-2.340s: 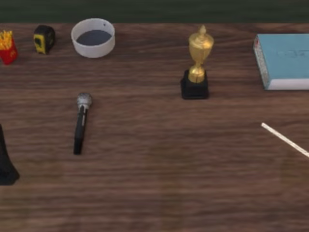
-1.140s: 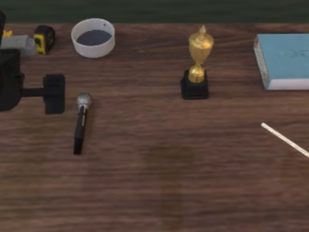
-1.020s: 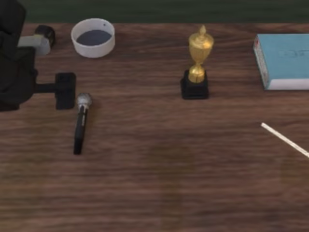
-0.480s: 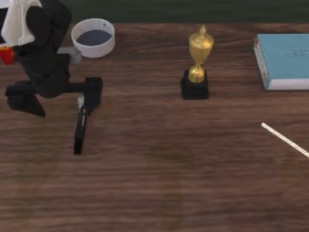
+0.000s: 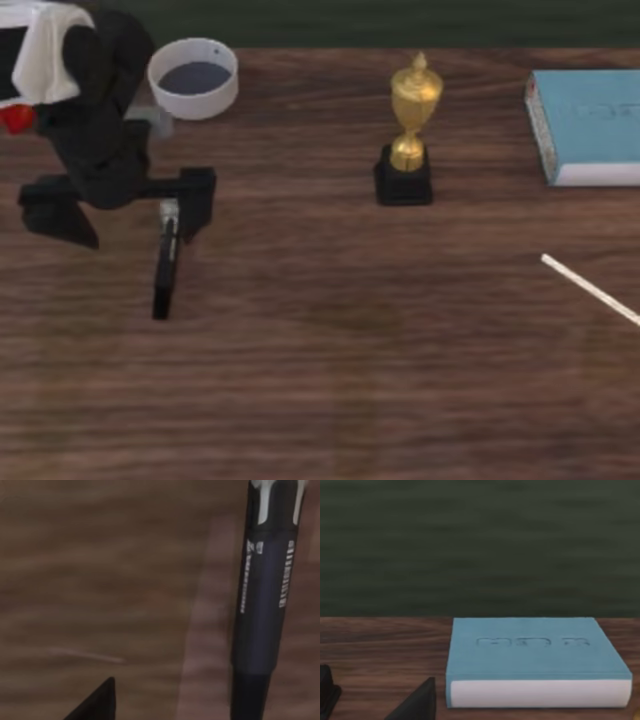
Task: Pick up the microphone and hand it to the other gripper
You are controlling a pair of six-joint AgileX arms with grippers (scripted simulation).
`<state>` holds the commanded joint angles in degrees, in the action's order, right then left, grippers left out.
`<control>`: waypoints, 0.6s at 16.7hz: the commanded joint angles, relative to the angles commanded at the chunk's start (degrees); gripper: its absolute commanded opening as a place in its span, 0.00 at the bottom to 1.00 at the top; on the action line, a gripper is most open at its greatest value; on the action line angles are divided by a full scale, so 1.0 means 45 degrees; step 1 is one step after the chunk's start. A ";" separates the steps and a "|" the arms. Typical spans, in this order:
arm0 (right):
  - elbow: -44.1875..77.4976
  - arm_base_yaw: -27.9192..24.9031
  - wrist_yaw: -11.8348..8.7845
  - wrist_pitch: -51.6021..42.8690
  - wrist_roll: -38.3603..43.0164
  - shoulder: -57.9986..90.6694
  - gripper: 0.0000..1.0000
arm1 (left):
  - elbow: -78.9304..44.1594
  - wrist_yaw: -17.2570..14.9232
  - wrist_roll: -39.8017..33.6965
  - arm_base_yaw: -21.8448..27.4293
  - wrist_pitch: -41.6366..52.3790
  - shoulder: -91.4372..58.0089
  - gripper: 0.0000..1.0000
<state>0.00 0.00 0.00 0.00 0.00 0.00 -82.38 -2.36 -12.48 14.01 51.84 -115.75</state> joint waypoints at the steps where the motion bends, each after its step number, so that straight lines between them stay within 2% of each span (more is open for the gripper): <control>1: 0.0000 0.0000 0.0000 0.0000 0.0000 0.0000 1.00 | 0.0163 -0.0002 -0.0008 0.0021 -0.0432 -0.0268 1.00; 6: 0.0000 0.0000 0.0000 0.0000 0.0000 0.0000 1.00 | 0.1165 -0.0008 -0.0085 0.0115 -0.3182 -0.1873 1.00; 10: 0.0000 0.0000 0.0000 0.0000 0.0000 0.0000 1.00 | 0.1351 -0.0010 -0.0103 0.0137 -0.3613 -0.2214 1.00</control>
<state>0.00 0.00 0.00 0.00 0.00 0.00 -76.30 -2.40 -12.95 14.62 35.58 -125.71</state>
